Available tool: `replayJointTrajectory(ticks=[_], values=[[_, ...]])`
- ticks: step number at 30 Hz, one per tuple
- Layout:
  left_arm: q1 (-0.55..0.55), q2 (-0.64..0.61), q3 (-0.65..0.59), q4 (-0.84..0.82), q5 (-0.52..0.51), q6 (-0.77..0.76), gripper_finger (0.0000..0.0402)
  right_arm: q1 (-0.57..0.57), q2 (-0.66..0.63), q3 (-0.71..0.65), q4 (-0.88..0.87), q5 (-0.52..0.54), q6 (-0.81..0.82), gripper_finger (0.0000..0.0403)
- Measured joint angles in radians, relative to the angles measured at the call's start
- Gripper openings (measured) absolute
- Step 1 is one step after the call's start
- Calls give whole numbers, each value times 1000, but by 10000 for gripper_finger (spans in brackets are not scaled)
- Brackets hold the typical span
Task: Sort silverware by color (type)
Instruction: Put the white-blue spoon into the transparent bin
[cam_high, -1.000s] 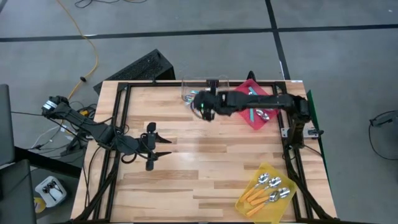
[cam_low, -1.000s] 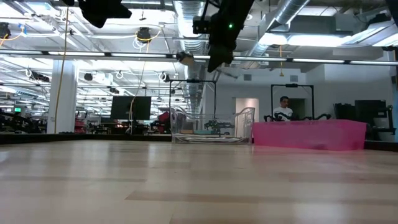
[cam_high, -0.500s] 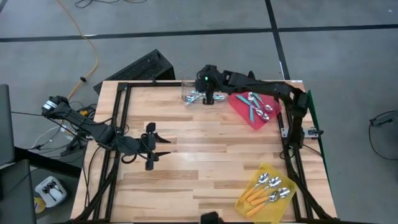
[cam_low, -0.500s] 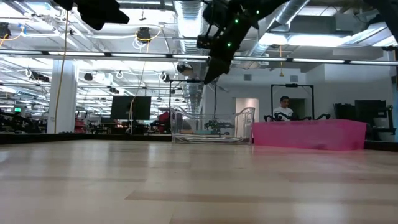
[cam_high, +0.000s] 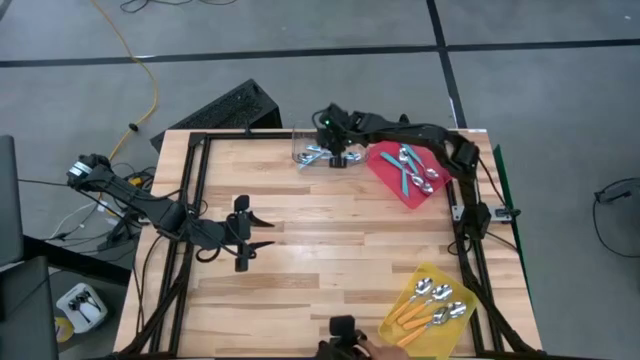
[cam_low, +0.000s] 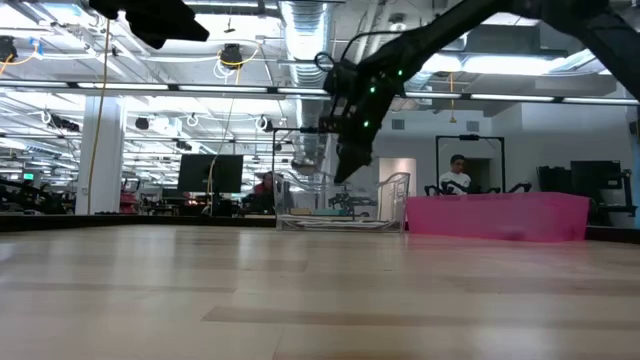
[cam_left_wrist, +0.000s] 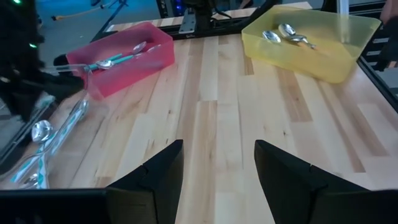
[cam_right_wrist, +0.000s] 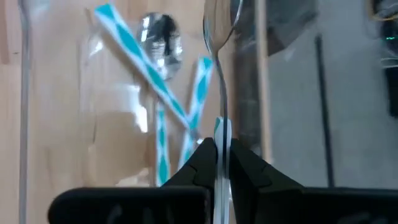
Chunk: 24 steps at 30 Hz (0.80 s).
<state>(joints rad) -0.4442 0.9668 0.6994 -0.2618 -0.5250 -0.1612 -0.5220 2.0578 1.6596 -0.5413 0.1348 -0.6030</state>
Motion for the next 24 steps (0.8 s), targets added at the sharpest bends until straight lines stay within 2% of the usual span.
replayJointTrajectory(ticks=[7,16,24], values=[[0,0,0,-4,-9,-1,180,-27,64,0,-25,-26,-3,42],[0,0,0,-2,-11,-2,180,-80,59,1,-35,-116,47,44],[0,0,0,-2,-11,-5,180,-87,58,1,-35,-118,75,63]])
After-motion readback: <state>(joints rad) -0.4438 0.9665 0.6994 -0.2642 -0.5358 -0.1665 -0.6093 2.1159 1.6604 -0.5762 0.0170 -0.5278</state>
